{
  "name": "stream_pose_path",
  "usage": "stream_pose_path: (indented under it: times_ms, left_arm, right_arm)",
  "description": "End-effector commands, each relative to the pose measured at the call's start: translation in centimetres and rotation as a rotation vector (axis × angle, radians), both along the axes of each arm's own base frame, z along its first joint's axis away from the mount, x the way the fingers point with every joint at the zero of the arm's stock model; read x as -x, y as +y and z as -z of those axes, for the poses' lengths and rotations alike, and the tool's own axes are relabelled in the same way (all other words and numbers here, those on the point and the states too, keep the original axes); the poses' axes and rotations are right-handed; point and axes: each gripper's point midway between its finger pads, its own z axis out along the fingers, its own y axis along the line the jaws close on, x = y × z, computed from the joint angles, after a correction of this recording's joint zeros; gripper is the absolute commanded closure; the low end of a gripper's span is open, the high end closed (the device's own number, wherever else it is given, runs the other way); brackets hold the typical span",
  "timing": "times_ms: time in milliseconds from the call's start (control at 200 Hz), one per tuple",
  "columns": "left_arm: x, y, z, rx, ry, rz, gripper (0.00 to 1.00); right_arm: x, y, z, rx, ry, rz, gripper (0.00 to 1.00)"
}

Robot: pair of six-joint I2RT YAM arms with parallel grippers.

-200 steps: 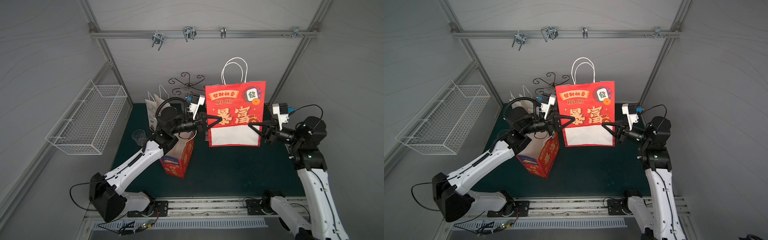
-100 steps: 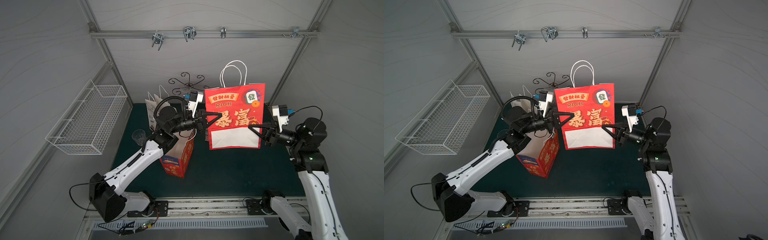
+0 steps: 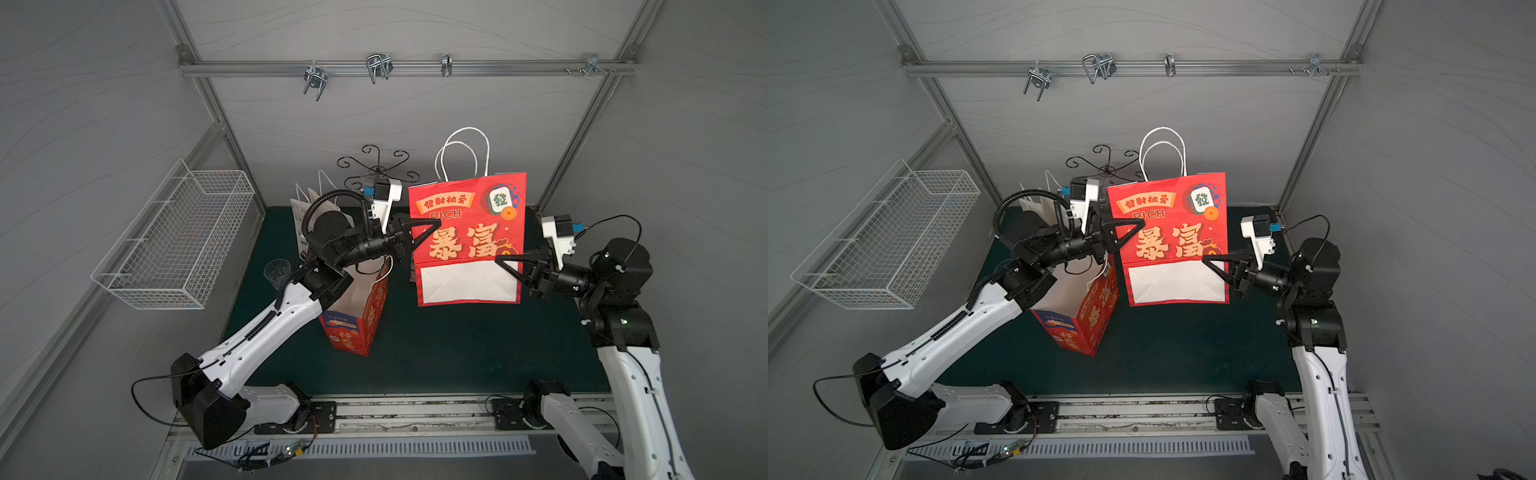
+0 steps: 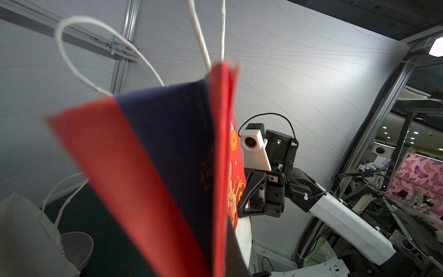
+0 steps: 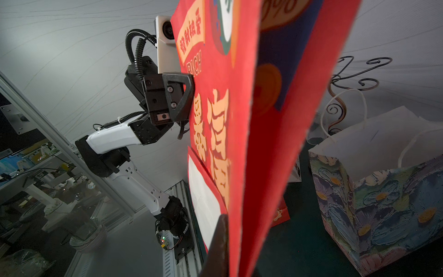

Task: Put away the paper bag
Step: Press the paper bag at the center of the board.

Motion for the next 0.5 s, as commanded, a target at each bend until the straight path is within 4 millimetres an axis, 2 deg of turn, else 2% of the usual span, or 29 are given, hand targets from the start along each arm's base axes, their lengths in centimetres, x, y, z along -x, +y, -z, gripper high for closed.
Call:
stream_pose_path:
  times_ms: [0,35,75,150,240,335,495]
  left_arm:
    - [1.0,1.8,-5.2,0.102,-0.14,-0.053,0.94]
    - [1.1,1.9,-5.4,0.107,-0.144,-0.057,0.83]
    - [1.0,2.0,-5.6,0.111,-0.145,-0.062,0.76]
    - [1.0,2.3,-6.2,0.124,-0.159,-0.078,0.74]
    - [1.3,2.5,-6.9,0.132,-0.181,-0.086,0.8]
    - [1.4,2.6,-7.4,0.139,-0.197,-0.086,1.0]
    - [1.7,2.6,-8.0,0.149,-0.215,-0.076,0.98]
  right_arm:
    - [0.5,0.0,0.5,0.008,0.016,-0.01,1.0]
    - [0.5,0.0,0.6,0.008,0.018,-0.01,1.0]
    - [0.6,0.0,0.7,0.01,0.02,-0.011,1.0]
    - [0.6,0.0,0.9,0.013,0.024,-0.012,1.0]
    - [0.6,0.1,1.1,0.014,0.029,-0.014,1.0]
    - [0.7,0.1,1.2,0.015,0.035,-0.016,1.0]
    - [0.7,0.1,1.3,0.014,0.04,-0.019,1.0]
